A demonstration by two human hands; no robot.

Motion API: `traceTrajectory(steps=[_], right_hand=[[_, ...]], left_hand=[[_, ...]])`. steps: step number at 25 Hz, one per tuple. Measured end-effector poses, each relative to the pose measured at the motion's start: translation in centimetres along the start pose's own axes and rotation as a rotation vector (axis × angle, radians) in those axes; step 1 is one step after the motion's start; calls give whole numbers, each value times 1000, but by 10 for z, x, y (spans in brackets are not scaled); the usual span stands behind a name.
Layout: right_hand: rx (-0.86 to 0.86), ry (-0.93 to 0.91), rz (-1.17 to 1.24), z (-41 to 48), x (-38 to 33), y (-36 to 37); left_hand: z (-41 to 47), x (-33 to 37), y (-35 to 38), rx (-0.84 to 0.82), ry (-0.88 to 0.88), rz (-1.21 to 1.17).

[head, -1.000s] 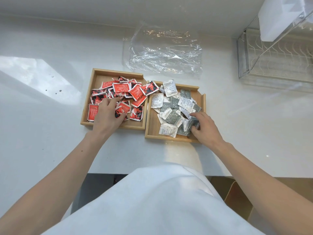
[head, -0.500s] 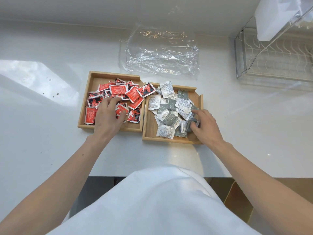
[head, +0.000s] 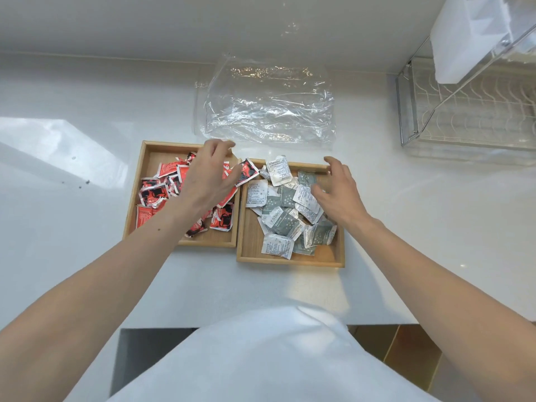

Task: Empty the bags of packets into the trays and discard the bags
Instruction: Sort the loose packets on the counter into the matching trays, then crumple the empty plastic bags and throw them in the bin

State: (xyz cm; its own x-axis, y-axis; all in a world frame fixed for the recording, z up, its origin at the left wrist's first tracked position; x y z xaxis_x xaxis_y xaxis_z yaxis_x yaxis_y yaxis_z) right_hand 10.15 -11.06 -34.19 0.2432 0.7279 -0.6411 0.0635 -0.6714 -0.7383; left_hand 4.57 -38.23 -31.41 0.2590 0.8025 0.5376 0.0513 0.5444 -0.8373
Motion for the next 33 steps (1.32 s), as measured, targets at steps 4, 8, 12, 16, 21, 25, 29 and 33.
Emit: traceTrajectory(steps=[4, 8, 12, 16, 21, 25, 29, 33], right_hand=[[33, 151, 105, 53, -4, -9], [50, 204, 74, 99, 3, -18], [52, 304, 123, 143, 17, -21], [79, 356, 222, 178, 24, -16], [7, 471, 403, 201, 28, 4], [-93, 358, 644, 204, 12, -2], [-162, 208, 685, 201, -14, -41], [-192, 106, 607, 191, -48, -90]], left_hand=[[75, 19, 8, -77, 113, 89], [157, 27, 23, -198, 171, 160], [232, 20, 49, -350, 162, 225], [281, 0, 79, -483, 73, 254], [304, -31, 96, -438, 44, 339], [316, -37, 99, -402, 39, 454], [316, -35, 81, -450, -42, 377], [300, -16, 35, -426, -35, -29]])
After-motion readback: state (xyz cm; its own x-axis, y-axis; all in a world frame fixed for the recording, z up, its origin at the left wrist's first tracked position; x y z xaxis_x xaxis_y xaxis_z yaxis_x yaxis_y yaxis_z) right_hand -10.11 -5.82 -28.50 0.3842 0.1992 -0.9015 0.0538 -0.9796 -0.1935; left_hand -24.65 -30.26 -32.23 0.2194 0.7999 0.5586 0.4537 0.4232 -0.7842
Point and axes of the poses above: each hand's wrist, its own z-axis towards the middle knuckle, its own y-axis out of the palm, x = y × z, the point moved 5 cm from there along z, towards the middle knuckle, and after that the axes turned 2 degrees about x, right-handed, at the moved point
